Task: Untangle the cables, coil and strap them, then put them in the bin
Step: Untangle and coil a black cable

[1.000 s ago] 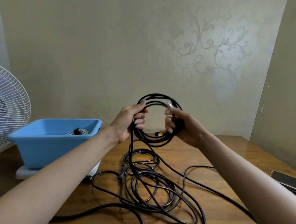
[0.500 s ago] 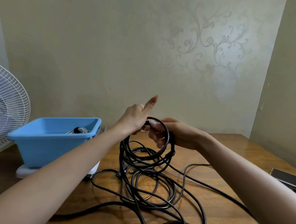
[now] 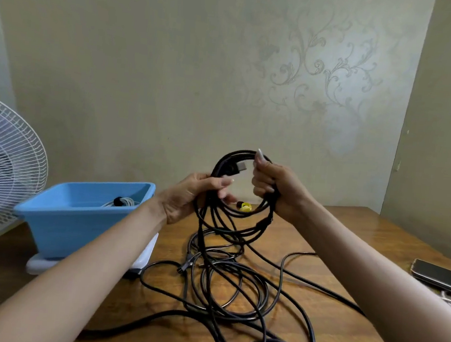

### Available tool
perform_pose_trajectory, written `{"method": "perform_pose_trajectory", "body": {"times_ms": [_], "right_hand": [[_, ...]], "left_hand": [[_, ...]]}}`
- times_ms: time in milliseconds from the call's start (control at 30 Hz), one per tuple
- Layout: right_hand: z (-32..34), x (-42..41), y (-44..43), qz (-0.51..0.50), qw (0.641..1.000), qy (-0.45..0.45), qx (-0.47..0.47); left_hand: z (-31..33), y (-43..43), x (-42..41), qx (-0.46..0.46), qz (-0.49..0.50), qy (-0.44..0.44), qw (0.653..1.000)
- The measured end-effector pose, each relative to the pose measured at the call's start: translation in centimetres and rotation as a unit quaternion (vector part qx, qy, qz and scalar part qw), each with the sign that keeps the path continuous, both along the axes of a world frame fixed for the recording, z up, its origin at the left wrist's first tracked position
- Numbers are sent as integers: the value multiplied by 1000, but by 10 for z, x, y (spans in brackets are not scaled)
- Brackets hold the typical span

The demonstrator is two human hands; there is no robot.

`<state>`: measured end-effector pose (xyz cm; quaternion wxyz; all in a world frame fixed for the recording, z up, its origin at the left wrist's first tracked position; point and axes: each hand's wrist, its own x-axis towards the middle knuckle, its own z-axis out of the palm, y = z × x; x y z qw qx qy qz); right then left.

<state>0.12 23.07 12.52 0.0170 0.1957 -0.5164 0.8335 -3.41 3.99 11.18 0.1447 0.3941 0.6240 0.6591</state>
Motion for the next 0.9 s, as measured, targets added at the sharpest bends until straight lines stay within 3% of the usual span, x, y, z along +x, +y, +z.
{"method": "perform_pose_trajectory", "body": {"times_ms": [200,300,367,433,533,600,733,900], "right_hand": [[11,2,-6,19,984,14,-176],[17,-2,-7,17,973,35,-226],[19,-5,-7,-13,975,40,-216],[18,-4,-10,-30,980,44,-192],[6,-5,-15,-28,983,25,-182],[-2,-5,-16,-31,980,-6,-195],[-14,-6,-15,-89,979,-31,-180],[-23,-9,-17,-209,968,-42,-130]], "left_hand": [[-18,-4,3,95,-21,-24,995],[-23,-2,3,66,25,-64,995],[-23,2,7,15,73,-147,986],[-20,3,11,-30,56,-249,966],[-20,10,18,-46,61,-205,976],[-22,13,15,4,89,-181,979],[-19,11,17,80,55,-198,975],[-12,10,19,22,58,-155,986]]}}
